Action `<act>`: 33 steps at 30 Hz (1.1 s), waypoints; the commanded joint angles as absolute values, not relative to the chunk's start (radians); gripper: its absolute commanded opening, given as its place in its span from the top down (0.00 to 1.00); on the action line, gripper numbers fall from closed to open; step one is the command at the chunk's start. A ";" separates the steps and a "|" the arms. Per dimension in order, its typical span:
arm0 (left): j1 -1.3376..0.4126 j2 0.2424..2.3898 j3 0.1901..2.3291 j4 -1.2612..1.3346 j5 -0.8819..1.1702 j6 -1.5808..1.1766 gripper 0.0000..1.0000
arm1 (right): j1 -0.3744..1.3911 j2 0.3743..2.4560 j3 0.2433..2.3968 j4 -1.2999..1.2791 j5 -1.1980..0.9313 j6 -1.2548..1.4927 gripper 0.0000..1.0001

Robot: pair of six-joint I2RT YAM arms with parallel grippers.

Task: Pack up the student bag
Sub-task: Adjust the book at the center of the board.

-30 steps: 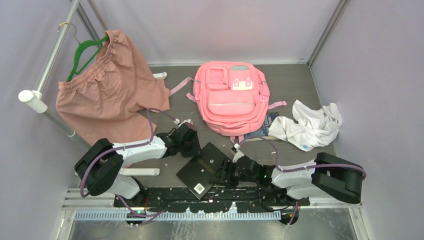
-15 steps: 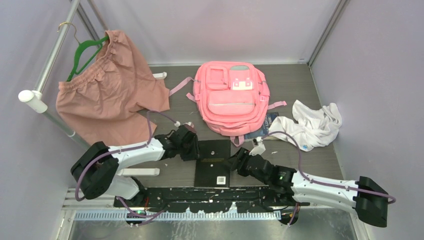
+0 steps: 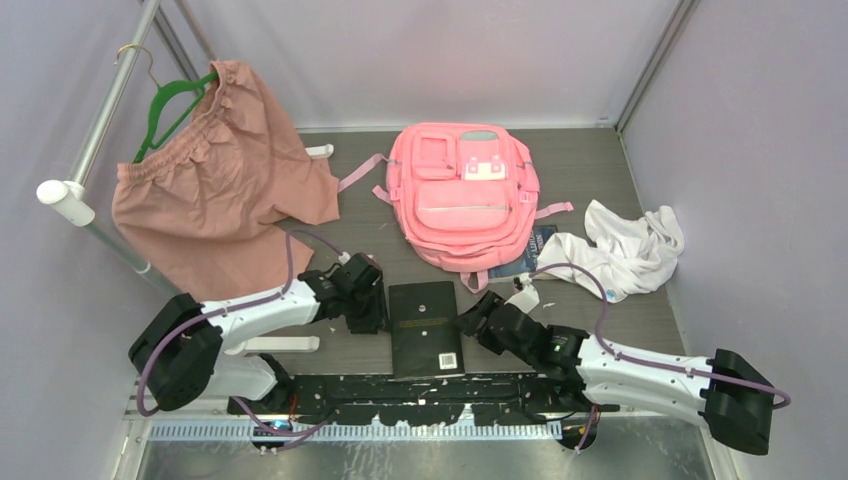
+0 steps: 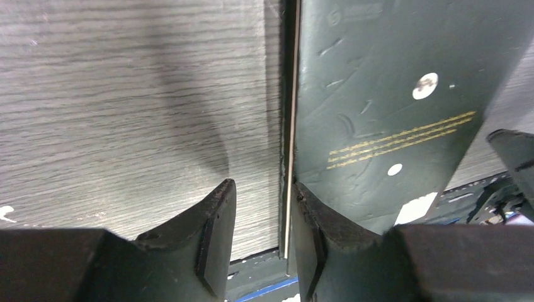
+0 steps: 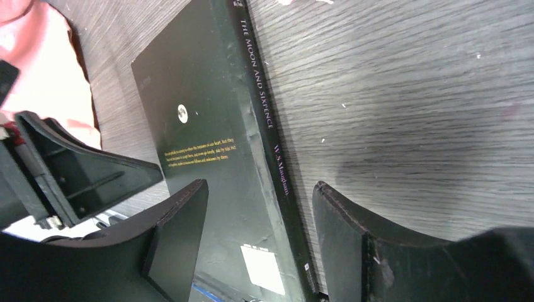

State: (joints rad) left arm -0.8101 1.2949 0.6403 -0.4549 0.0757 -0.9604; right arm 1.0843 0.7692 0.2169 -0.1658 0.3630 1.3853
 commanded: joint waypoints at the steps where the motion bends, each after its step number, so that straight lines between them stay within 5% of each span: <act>1: -0.810 1.338 0.619 -0.417 0.148 -0.953 0.62 | 1.031 0.775 0.217 -0.123 0.302 1.367 0.33; 10: -0.808 1.385 0.536 -0.257 0.176 -1.016 0.74 | 0.885 0.945 0.182 0.069 -0.030 1.268 0.35; 15: -0.809 1.372 0.515 -0.154 0.244 -1.052 0.62 | 0.884 1.060 0.180 0.158 -0.080 1.270 0.36; 24: -0.808 1.333 0.457 -0.042 0.236 -1.117 0.68 | 0.881 1.135 0.186 0.259 -0.101 1.289 0.37; 27: -0.806 1.306 0.427 0.037 0.238 -1.156 0.77 | 0.881 1.163 0.180 0.293 -0.121 1.291 0.38; 30: -0.805 1.276 0.430 0.019 0.212 -1.159 0.99 | 0.881 1.192 0.167 0.367 -0.170 1.292 0.39; 33: -0.805 1.281 0.460 -0.092 0.169 -1.118 1.00 | 0.882 1.217 0.161 0.489 -0.275 1.281 0.39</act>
State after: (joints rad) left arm -0.7788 1.2465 0.4370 -0.1379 0.2348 -1.1473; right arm 0.8417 1.1450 0.1841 0.3378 0.0082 1.2587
